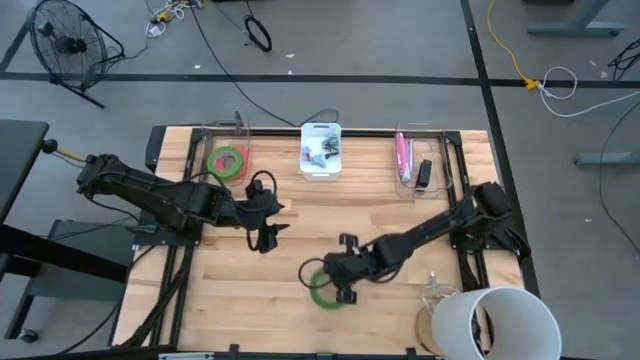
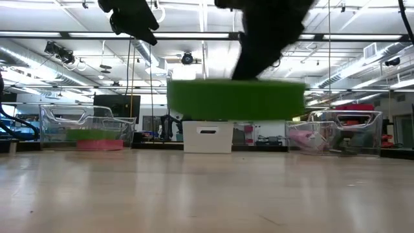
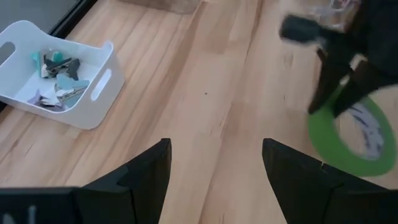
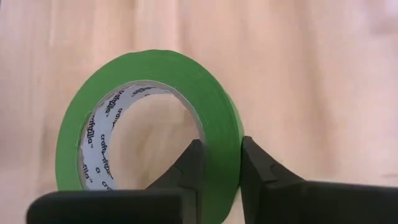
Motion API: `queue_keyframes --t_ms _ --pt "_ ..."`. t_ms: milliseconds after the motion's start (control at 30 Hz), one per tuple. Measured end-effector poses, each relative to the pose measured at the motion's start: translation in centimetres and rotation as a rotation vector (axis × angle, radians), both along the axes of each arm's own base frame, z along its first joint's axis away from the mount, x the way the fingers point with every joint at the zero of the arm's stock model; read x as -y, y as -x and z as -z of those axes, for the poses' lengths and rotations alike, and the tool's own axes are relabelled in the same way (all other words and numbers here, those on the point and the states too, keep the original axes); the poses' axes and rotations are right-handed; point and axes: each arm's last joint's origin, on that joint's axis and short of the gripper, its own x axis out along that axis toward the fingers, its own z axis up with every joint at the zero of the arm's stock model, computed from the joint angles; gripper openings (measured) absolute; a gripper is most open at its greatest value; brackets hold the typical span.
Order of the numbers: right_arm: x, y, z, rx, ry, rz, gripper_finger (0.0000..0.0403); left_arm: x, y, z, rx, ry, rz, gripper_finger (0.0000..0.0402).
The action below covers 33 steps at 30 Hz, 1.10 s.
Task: Pick and place Stapler, Stapler remover, tape
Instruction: Put the green tape into the left transparent bin
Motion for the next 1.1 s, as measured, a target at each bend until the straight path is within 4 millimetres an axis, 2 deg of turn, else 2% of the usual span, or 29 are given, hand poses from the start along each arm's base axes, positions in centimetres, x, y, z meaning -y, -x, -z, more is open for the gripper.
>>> queue_keyframes --t_ms 233,400,567,833,1100 --pt "4.9 -0.3 -5.5 0.087 0.172 0.096 0.005 0.1 -0.2 -0.3 0.032 0.013 0.02 0.0254" --pt "8.3 0.8 -9.5 0.182 0.256 0.199 0.005 0.1 -0.3 -0.4 0.047 0.017 0.02 0.0254" --pt "10.9 2.5 -13.0 0.289 0.288 0.284 0.005 0.2 -0.7 -0.8 0.113 0.045 0.01 0.0253" --pt "11.7 3.8 -17.2 0.529 0.343 0.364 0.005 0.2 -1.9 -3.0 0.369 0.072 -0.045 0.0252" --pt "11.5 3.2 -18.3 0.635 0.37 0.324 0.005 -0.6 -2.5 -4.5 0.528 0.063 -0.095 0.0252"
